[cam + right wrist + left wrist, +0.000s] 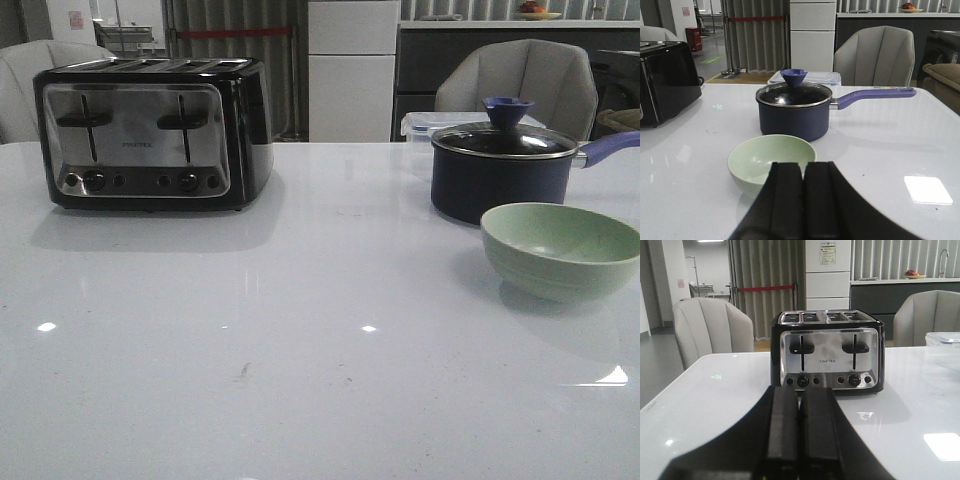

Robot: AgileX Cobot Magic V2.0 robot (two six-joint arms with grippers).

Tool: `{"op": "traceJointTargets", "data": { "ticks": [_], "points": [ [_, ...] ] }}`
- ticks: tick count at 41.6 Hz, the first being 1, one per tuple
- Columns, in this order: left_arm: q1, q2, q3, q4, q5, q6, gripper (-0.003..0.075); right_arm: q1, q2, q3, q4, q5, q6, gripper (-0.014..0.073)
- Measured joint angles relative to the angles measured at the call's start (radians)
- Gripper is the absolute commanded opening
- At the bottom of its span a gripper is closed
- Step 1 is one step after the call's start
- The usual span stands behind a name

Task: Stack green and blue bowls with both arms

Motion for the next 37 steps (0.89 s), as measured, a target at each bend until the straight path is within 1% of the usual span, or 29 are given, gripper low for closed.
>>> {"op": "traceJointTargets", "data": {
  "ticks": [32,37],
  "points": [
    [0.000,0.000,0.000,0.000,0.000,0.000,0.0093,0.000,0.000,0.000,0.000,0.000,0.000,0.0055],
    [0.000,0.000,-0.002,0.000,-0.022,0.000,0.0093,0.000,0.000,0.000,0.000,-0.014,0.000,0.0055]
  ]
}}
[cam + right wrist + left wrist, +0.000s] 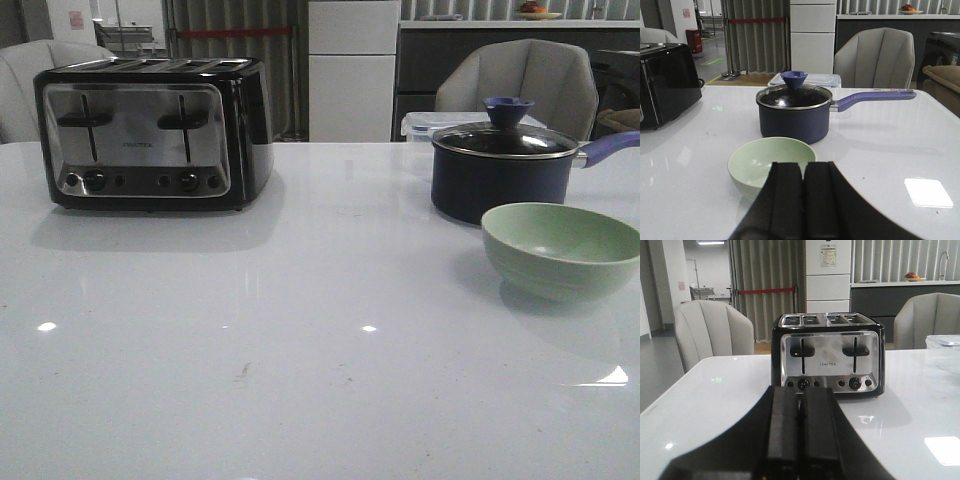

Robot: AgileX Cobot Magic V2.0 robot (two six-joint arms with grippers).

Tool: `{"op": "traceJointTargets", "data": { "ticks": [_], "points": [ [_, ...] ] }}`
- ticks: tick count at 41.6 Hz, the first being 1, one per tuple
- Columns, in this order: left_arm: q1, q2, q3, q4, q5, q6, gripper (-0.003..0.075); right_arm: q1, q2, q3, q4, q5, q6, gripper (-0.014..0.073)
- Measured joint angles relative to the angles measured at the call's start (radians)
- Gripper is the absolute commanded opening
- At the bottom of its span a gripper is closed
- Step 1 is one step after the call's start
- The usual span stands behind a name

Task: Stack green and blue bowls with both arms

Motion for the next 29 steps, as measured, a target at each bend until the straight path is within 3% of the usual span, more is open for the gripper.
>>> {"op": "traceJointTargets", "data": {
  "ticks": [6,12,19,29],
  "points": [
    [0.000,0.000,-0.050,-0.008,0.013,0.000,0.0093,0.000,0.000,-0.035,0.000,0.026,0.000,0.0055],
    [0.000,0.000,-0.227,-0.013,0.073,0.000,0.0093,0.000,0.000,-0.194,0.000,0.133,0.000,0.0055],
    [0.000,0.056,-0.475,-0.013,0.259,0.000,0.0093,0.000,0.021,-0.400,0.000,0.267,0.000,0.0055],
    [0.000,0.261,-0.727,-0.013,0.542,0.000,0.0093,0.000,0.210,-0.628,0.000,0.497,0.000,0.0055]
  ]
}}
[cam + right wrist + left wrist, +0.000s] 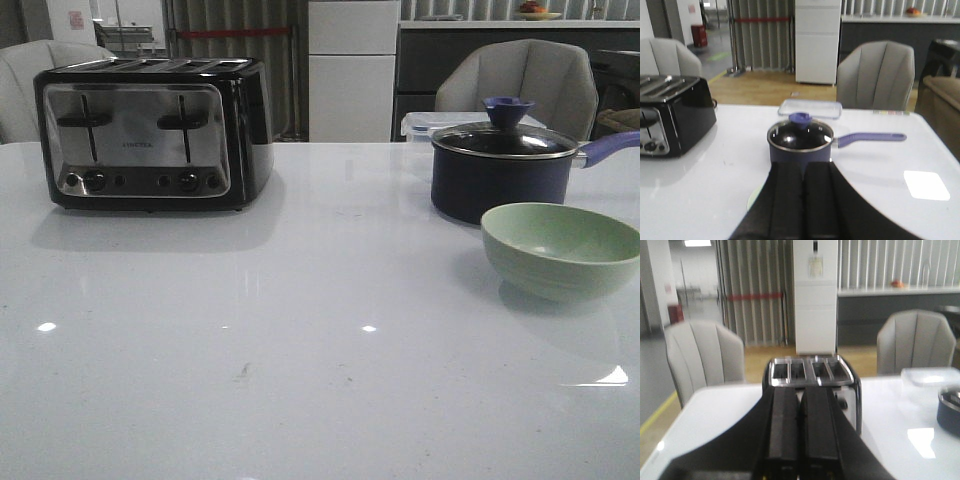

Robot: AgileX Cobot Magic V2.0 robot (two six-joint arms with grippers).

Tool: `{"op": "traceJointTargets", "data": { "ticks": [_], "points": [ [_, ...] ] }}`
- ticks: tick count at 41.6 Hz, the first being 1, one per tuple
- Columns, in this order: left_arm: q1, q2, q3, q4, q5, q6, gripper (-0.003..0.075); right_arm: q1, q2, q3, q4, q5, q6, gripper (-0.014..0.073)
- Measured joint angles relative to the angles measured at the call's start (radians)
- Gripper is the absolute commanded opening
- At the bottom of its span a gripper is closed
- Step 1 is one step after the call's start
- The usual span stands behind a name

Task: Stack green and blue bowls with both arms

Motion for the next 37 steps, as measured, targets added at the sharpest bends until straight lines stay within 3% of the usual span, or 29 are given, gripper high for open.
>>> {"op": "traceJointTargets", "data": {
  "ticks": [15,28,31,33,37],
  "points": [
    [0.000,0.185,-0.001,-0.002,0.197,0.000,0.0093,0.000,0.274,-0.029,0.000,0.270,0.000,0.0055],
    [0.000,0.248,0.059,-0.004,0.220,0.000,0.0094,0.000,0.393,-0.029,0.000,0.297,0.000,0.0064],
    [0.000,0.252,0.062,-0.004,0.222,0.000,0.0133,0.000,0.405,-0.029,0.000,0.302,0.000,0.0129],
    [0.000,0.254,0.064,-0.004,0.225,0.000,0.0202,0.000,0.414,-0.029,0.000,0.309,0.000,0.0206],
    [0.000,0.256,0.064,-0.005,0.233,0.000,0.0413,0.000,0.427,-0.029,0.000,0.324,0.000,0.0429]
  ]
}}
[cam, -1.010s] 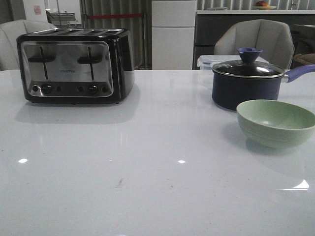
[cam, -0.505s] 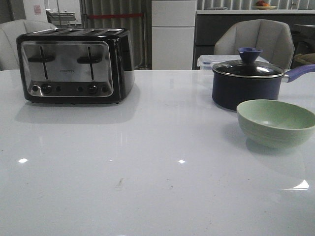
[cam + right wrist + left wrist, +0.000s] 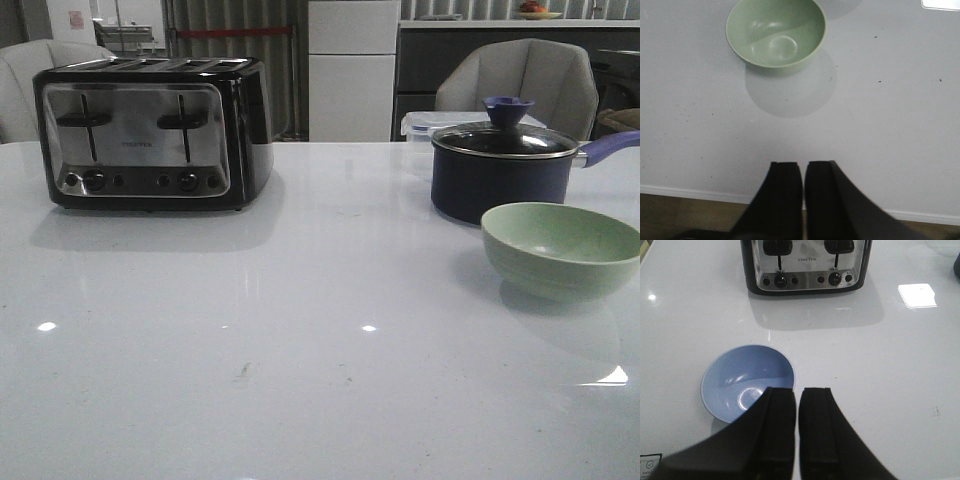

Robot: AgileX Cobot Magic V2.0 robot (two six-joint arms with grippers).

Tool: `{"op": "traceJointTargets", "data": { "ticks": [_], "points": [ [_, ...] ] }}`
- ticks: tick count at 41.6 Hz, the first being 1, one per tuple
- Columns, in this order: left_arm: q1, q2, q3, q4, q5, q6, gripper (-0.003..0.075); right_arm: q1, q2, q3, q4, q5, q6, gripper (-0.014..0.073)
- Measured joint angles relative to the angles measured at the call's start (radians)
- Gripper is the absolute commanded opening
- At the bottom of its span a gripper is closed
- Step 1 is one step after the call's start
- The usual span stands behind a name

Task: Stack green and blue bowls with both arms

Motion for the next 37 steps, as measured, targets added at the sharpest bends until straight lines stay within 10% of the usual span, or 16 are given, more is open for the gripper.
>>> {"op": "traceJointTargets", "data": {
  "ticks": [6,37],
  "points": [
    [0.000,0.000,0.000,0.000,0.006,0.000,0.0542,0.000,0.025,0.000,0.000,0.001,0.000,0.0584],
    [0.000,0.000,0.000,0.000,0.017,-0.002,0.0540,-0.070,0.652,-0.352,0.000,-0.059,0.000,0.0584]
  ]
}}
